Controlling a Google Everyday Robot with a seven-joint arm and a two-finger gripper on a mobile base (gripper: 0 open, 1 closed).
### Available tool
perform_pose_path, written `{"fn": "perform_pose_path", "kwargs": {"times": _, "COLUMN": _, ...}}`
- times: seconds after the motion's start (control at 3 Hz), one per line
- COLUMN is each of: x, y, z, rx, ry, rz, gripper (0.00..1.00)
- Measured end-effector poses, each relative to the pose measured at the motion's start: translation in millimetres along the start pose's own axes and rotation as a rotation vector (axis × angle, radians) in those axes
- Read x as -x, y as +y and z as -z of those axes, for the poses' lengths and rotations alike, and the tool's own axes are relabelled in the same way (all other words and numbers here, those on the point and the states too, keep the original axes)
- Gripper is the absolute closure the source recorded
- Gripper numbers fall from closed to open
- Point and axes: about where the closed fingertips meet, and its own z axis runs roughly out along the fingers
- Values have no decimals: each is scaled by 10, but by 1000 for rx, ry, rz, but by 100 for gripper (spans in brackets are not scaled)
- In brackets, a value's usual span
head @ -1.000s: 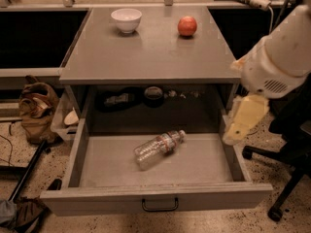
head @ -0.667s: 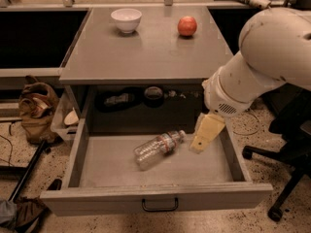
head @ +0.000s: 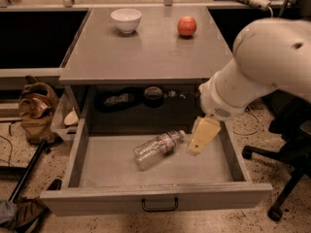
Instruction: Pick water bottle from top drawer and place on counter
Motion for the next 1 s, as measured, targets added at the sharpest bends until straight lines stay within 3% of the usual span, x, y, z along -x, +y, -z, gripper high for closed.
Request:
{"fn": "perform_pose_path", "kwargs": {"times": 0.33, "x": 77, "y": -8, "z": -704, "rx": 23, "ry": -9, "rz": 90, "gripper": 0}}
{"fn": "perform_pose_path", "kwargs": {"times": 1.0, "x": 133, "y": -12, "z": -1586, "rx": 78, "ry": -8, "rz": 203, "gripper": 0}}
